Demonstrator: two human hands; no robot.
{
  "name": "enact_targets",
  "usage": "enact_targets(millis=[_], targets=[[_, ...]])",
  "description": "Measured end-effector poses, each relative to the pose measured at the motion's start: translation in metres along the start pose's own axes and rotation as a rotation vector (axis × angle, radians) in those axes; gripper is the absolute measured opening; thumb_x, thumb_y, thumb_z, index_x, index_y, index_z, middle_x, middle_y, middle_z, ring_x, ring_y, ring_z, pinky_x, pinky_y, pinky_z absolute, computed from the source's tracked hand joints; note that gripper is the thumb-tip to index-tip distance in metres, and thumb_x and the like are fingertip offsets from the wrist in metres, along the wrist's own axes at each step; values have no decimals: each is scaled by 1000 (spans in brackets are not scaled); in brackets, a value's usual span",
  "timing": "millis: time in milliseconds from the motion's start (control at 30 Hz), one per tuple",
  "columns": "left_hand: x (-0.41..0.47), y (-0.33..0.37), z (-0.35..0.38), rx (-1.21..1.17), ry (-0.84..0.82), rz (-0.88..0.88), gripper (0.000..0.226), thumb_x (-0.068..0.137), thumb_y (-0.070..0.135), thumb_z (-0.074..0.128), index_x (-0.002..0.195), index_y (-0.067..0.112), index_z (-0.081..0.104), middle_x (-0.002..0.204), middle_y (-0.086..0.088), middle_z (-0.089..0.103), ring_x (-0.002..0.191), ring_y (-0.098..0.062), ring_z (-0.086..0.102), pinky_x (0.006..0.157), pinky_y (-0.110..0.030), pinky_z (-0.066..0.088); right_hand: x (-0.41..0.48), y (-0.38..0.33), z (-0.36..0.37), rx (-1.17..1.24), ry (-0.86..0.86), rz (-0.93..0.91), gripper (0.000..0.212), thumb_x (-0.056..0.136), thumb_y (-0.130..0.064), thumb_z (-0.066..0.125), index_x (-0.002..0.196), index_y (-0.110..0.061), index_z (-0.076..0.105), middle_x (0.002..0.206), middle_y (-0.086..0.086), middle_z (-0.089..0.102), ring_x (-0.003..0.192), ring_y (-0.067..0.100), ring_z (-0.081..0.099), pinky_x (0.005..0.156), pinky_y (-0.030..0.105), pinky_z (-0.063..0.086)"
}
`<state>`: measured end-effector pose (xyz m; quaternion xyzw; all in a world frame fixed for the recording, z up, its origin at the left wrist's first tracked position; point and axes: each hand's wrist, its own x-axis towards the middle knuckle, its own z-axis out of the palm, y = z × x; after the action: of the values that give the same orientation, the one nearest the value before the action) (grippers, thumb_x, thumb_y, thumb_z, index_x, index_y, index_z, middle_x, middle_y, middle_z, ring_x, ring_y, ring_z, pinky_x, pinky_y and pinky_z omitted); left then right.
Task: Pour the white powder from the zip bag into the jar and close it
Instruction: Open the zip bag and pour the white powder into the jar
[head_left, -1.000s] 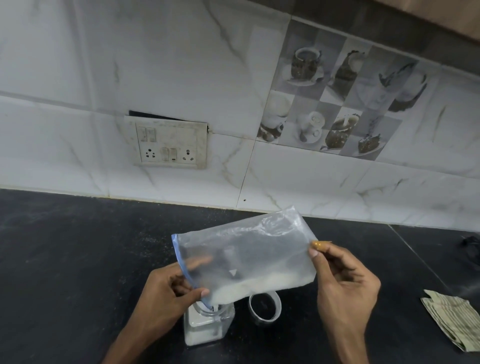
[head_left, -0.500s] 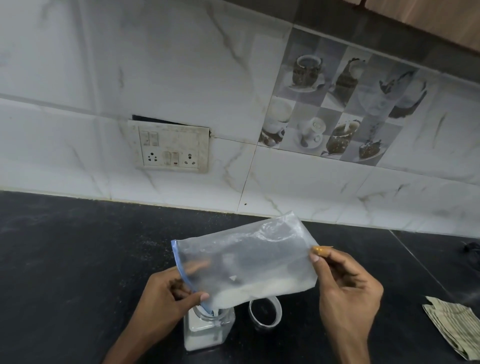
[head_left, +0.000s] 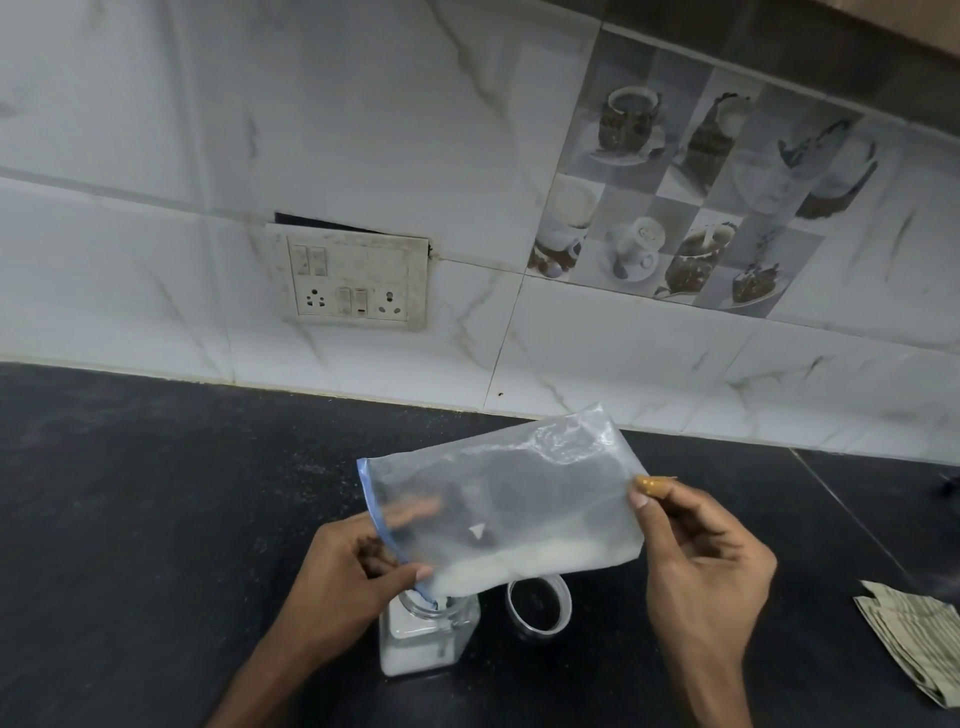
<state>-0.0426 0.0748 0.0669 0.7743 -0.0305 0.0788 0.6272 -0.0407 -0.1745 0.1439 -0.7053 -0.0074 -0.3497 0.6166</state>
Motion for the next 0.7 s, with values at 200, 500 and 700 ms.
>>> enact_targets(millis=[200, 500, 700], targets=[[1, -4, 0, 23, -1, -11, 57, 67, 2, 86, 101, 46, 73, 73, -1, 78, 56, -15, 68, 58, -22, 58, 0, 0, 2, 0, 0, -8, 26, 78, 9, 74, 85, -16, 74, 84, -11, 76, 78, 2, 71, 74, 12, 55], [0, -3, -1, 46, 3, -16, 54, 68, -1, 85, 99, 41, 70, 71, 2, 77, 56, -8, 70, 57, -18, 56, -1, 2, 2, -15, -3, -22, 26, 78, 9, 74, 85, -16, 74, 86, -11, 76, 79, 1, 70, 74, 12, 55], [1, -4, 0, 40, -1, -22, 51, 67, 0, 86, 96, 39, 70, 74, 3, 78, 58, -11, 72, 58, -19, 57, 0, 2, 1, -17, 11, -20, 27, 78, 9, 74, 86, -17, 74, 84, -14, 76, 78, 0, 70, 74, 11, 54]])
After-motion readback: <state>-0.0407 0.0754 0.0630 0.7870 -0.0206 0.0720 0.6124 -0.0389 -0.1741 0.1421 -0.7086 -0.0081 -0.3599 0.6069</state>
